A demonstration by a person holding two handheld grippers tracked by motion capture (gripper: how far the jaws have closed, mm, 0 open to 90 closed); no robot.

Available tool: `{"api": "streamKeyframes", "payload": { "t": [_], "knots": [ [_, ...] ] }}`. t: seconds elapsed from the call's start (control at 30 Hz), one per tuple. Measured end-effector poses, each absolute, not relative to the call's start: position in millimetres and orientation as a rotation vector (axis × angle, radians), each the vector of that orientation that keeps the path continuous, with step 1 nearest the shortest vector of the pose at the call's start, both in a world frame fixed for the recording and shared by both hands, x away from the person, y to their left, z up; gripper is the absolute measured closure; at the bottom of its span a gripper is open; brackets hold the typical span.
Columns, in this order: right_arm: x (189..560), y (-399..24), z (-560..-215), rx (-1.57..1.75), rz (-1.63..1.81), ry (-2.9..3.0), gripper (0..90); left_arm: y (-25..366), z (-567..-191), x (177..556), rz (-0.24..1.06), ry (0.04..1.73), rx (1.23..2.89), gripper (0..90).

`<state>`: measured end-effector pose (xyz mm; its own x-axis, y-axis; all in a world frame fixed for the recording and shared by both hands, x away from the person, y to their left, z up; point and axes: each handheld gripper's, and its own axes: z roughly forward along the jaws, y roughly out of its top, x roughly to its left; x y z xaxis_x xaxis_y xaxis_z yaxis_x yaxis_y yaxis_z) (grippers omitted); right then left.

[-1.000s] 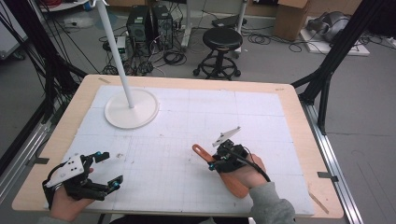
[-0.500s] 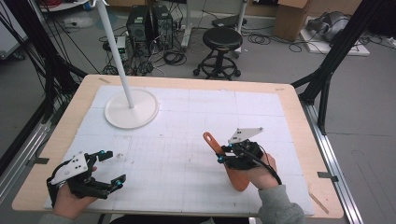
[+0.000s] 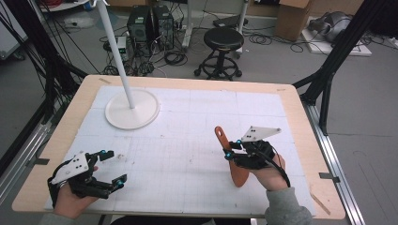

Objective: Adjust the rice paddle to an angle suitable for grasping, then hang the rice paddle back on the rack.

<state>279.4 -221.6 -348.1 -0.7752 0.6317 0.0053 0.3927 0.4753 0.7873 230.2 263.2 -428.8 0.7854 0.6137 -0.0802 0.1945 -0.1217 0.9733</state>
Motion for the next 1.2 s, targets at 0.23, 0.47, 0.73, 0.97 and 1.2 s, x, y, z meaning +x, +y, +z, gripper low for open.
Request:
{"api": "streamKeyframes", "payload": {
  "t": [0.23, 0.47, 0.73, 0.97, 1.2],
  "knots": [
    [277.9, -228.8, -341.8, 0.867, 1.279, 2.389, 64.4, 264.0, -428.7, 230.5, 0.401, 0.644, 1.682, 1.8],
    [279.0, -229.3, -337.3, 0.826, 1.322, 2.355, 64.4, 265.7, -428.4, 227.1, 0.405, 0.646, 1.678, 1.8],
    [279.9, -228.5, -333.9, 0.786, 1.366, 2.331, 64.4, 268.9, -428.2, 224.8, 0.414, 0.657, 1.67, 1.8],
    [280.0, -229.3, -330.0, 0.745, 1.419, 2.303, 64.4, 269.6, -426.9, 222.6, 0.432, 0.659, 1.675, 1.8],
    [277.4, -229.8, -322.2, 0.722, 1.499, 2.263, 64.4, 273.6, -426.3, 218.8, 0.443, 0.674, 1.67, 1.8]
  ]
}}
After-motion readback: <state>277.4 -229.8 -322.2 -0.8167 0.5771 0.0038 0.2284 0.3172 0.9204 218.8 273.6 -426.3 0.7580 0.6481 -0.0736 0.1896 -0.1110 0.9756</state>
